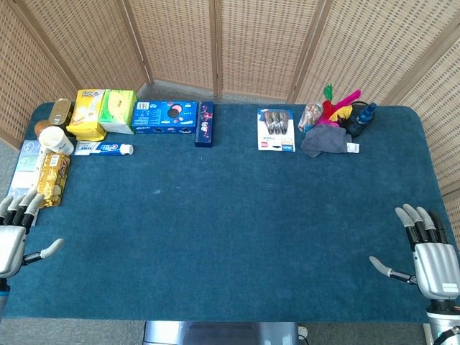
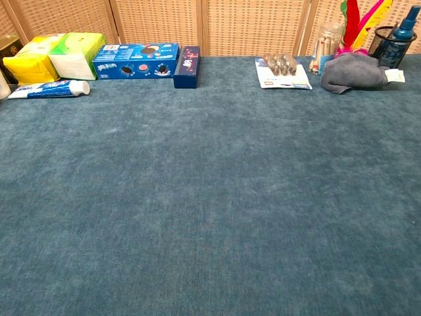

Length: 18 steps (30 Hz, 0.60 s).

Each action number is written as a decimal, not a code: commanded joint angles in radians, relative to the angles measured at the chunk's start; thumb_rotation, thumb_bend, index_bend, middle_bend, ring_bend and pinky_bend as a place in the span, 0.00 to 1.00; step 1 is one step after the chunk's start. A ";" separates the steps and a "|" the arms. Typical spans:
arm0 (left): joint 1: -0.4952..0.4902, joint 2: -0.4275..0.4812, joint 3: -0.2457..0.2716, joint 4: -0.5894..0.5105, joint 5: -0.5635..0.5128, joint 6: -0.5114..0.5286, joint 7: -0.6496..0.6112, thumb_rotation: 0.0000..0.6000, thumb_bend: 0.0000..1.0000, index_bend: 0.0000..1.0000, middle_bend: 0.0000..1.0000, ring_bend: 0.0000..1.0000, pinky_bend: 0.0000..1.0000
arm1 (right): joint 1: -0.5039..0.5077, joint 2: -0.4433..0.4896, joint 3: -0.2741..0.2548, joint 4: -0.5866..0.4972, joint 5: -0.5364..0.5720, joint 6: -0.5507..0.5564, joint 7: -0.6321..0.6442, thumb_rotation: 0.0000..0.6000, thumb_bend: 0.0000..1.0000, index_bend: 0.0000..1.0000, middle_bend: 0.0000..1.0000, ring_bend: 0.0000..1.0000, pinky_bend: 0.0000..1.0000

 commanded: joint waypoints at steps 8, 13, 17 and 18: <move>0.003 -0.063 -0.021 0.077 0.061 0.100 -0.009 0.00 0.00 0.01 1.00 1.00 0.99 | 0.001 -0.008 -0.002 0.003 -0.002 -0.002 -0.010 0.41 0.00 0.00 0.00 0.00 0.01; 0.005 -0.065 -0.020 0.079 0.055 0.098 -0.006 0.00 0.00 0.01 1.00 1.00 1.00 | -0.001 -0.004 0.000 0.001 -0.003 0.004 -0.001 0.41 0.00 0.00 0.00 0.00 0.01; 0.003 -0.061 -0.016 0.068 0.050 0.084 0.004 0.00 0.00 0.01 1.00 1.00 1.00 | -0.001 -0.001 0.000 -0.001 -0.002 0.003 0.004 0.41 0.00 0.00 0.00 0.00 0.01; 0.003 -0.060 -0.014 0.066 0.051 0.081 0.002 0.00 0.00 0.01 1.00 1.00 1.00 | -0.001 -0.001 0.000 -0.001 -0.002 0.003 0.005 0.41 0.00 0.00 0.00 0.00 0.01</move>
